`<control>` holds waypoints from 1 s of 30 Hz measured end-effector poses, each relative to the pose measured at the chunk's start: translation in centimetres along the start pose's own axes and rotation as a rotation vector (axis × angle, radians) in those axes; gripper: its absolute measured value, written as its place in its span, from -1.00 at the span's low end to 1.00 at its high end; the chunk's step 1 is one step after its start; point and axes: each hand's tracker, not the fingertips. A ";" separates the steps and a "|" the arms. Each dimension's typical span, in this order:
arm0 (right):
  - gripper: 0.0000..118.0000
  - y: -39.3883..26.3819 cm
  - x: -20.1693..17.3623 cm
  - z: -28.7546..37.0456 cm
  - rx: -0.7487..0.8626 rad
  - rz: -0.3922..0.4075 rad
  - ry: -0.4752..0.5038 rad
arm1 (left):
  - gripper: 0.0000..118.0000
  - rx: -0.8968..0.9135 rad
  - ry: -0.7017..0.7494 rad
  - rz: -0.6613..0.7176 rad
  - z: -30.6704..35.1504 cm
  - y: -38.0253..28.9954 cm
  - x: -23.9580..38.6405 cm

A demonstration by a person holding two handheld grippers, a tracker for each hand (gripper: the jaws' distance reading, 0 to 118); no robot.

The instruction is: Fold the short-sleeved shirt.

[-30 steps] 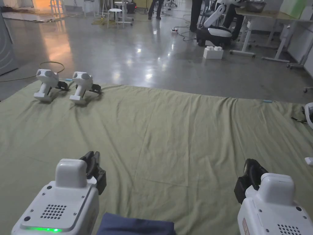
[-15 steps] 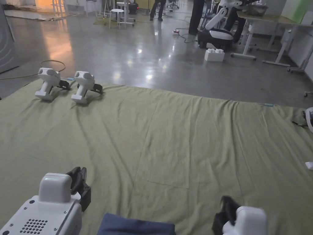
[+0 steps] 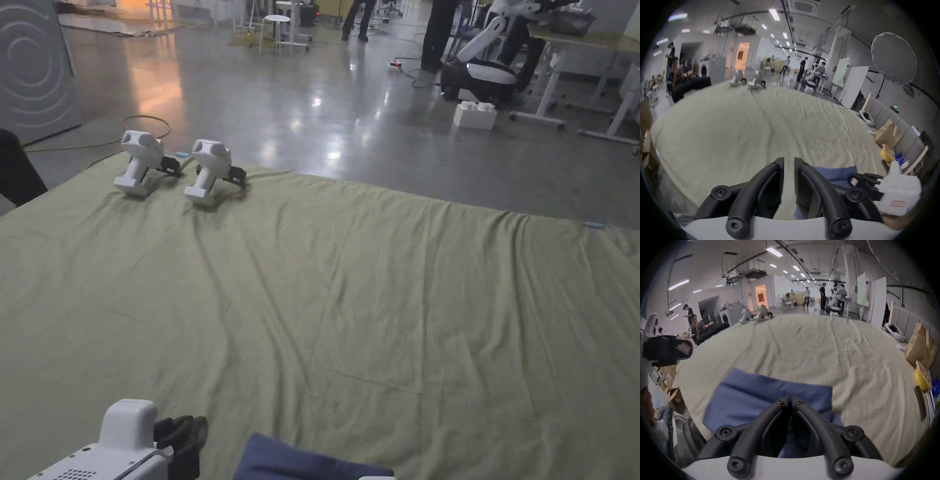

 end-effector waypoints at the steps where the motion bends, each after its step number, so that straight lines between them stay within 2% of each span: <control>1: -0.89 -1.0 0.9 -1.0 -0.008 -0.014 0.011 | -0.53 -0.047 -0.034 0.025 -0.4 0.0 -0.5; 3: -0.89 -1.7 1.7 -1.1 0.009 -0.035 0.006 | 0.07 -0.133 -0.097 0.072 -1.3 0.0 -1.4; 4: -0.89 -1.7 1.9 -1.0 0.014 -0.041 0.012 | 0.22 -0.168 -0.138 0.100 -1.8 -0.1 -1.8; 5: -0.89 -0.4 1.3 0.9 0.012 -0.047 0.012 | 0.23 -0.190 -0.189 0.133 -2.3 -0.2 -2.3; 8: -0.89 -0.4 1.7 0.7 0.006 -0.061 0.020 | 0.38 -0.275 -0.255 0.217 -4.3 -0.2 -3.5; 11: -0.89 -0.8 1.6 1.0 0.011 -0.049 0.010 | 0.44 -0.390 -0.347 0.274 -6.5 -0.4 -3.3; 18: -0.89 -1.4 2.1 0.9 0.016 -0.045 0.012 | 0.45 -0.631 -0.551 0.370 -12.9 -2.5 -1.6; 20: -0.89 -1.5 2.2 1.0 0.018 -0.036 0.012 | 0.43 -0.692 -0.546 0.398 -14.3 -3.2 -0.9; 23: -0.89 -1.6 2.4 1.0 0.021 -0.023 0.015 | 0.25 -0.634 -0.570 0.388 -13.8 -3.0 -0.6; 24: -0.89 -1.6 2.5 1.0 0.020 -0.021 0.016 | 0.25 -0.625 -0.554 0.390 -13.8 -3.0 -0.7; 26: -0.89 -1.7 2.7 1.0 0.020 -0.024 0.026 | -0.16 -0.631 -0.535 0.399 -12.7 -2.9 0.0; 29: -0.89 -1.9 2.6 0.8 0.028 -0.012 0.033 | -0.41 -0.613 -0.553 0.415 -11.9 -3.3 0.6; 30: -0.89 -1.9 2.5 0.8 0.031 0.001 0.031 | -0.44 -0.602 -0.552 0.405 -13.0 -3.0 -1.2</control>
